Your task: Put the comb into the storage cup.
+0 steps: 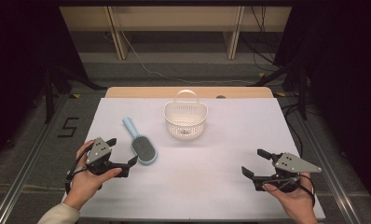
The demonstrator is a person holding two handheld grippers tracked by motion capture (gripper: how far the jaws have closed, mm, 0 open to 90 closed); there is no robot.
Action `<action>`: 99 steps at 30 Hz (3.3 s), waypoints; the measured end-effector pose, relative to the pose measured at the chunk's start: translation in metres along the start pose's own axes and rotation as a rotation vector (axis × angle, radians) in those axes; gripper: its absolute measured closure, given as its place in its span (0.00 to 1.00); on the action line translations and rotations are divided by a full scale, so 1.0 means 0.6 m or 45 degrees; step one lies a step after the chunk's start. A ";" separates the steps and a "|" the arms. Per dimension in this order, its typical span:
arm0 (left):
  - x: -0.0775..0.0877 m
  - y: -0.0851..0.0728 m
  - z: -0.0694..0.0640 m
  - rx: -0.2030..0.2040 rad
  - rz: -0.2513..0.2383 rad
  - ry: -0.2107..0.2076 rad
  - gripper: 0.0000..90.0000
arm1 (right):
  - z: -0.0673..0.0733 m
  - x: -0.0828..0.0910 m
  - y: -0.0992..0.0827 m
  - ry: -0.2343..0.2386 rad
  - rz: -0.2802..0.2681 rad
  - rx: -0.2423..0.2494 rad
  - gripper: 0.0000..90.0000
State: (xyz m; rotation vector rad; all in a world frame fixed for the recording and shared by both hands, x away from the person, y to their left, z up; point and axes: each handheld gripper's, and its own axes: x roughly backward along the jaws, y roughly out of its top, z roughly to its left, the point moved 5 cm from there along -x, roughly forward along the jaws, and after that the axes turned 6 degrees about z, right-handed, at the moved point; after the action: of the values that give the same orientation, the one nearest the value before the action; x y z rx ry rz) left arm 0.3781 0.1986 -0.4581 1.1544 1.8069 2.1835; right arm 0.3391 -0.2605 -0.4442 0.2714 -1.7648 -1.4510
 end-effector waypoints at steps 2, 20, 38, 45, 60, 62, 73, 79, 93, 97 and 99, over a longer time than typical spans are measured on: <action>0.000 0.000 0.000 -0.001 0.001 -0.001 0.00 | 0.000 0.000 0.000 -0.002 0.000 0.001 0.17; -0.133 0.082 0.093 -0.151 0.172 0.108 1.00 | -0.002 -0.002 0.011 -0.007 -0.002 0.013 0.18; -0.270 0.051 0.156 -0.122 0.564 0.102 1.00 | 0.005 0.002 0.006 0.017 0.016 0.021 0.18; -0.265 0.028 0.162 -0.129 0.649 0.101 1.00 | 0.006 0.000 0.005 0.027 0.022 0.015 0.18; -0.211 0.003 0.165 -0.157 0.879 0.078 1.00 | 0.011 -0.005 0.005 0.056 0.038 0.029 0.18; -0.198 -0.003 0.164 -0.154 0.910 0.068 1.00 | 0.012 -0.006 0.006 0.056 0.044 0.035 0.18; -0.118 -0.046 0.128 -0.035 0.971 -0.002 1.00 | 0.015 -0.008 0.007 0.066 0.044 0.037 0.19; -0.085 -0.062 0.101 0.048 0.975 -0.079 1.00 | 0.015 -0.010 0.009 0.068 0.043 0.042 0.19; -0.043 -0.084 -0.002 -0.008 0.980 -0.242 1.00 | 0.019 -0.014 0.012 0.081 0.043 0.047 0.19; -0.046 -0.082 -0.019 -0.037 0.986 -0.255 1.00 | 0.019 -0.014 0.012 0.081 0.039 0.048 0.19; -0.046 -0.081 -0.020 -0.039 0.988 -0.252 1.00 | 0.019 -0.013 0.012 0.082 0.039 0.047 0.19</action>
State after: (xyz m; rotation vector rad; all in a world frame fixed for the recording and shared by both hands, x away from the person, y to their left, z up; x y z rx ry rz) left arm 0.3719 0.1898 -0.5145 2.2539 1.3644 2.2767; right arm 0.3387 -0.2451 -0.4413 0.3054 -1.7382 -1.3740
